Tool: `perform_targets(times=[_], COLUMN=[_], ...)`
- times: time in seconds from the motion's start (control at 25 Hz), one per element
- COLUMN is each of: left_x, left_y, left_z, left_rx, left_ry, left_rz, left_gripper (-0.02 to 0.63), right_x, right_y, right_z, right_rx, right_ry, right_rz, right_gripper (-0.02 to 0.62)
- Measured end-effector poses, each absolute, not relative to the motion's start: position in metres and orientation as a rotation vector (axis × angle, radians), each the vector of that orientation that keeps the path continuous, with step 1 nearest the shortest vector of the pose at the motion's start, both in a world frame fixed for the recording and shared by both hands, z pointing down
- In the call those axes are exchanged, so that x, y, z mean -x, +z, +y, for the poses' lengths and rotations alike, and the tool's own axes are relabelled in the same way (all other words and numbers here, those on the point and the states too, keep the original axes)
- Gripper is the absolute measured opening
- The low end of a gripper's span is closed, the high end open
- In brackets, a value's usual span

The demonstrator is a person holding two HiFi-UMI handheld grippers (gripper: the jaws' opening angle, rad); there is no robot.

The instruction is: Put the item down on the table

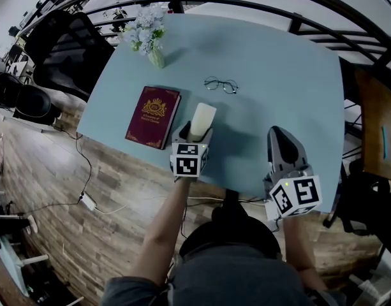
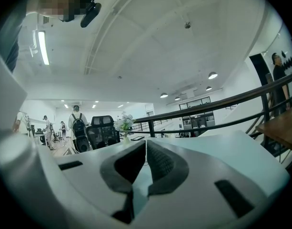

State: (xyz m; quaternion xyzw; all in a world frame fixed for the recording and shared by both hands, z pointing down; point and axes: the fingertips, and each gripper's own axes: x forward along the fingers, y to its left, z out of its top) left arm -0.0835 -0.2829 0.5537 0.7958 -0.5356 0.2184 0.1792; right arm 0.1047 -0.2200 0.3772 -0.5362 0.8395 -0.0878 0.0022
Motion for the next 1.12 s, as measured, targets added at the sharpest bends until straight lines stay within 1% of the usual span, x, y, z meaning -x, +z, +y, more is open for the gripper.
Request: perform_targets(times=[0.32, 1.12], left_x=[0.084, 0.079], left_y=[0.575, 0.597], left_z=[-0.284, -0.281], left_rx=[-2.220, -2.165], left_ry=[0.687, 0.843], left_rz=[-1.496, -1.409], left_gripper=[0.307, 0.308], right_x=[-0.106, -0.100], right_y=[0.377, 0.379], right_z=[-0.222, -0.227], right_rx=[1.687, 1.684], right_ry=[-0.275, -0.289], right_rz=[2.638, 2.655], right_gripper=[0.002, 0.002])
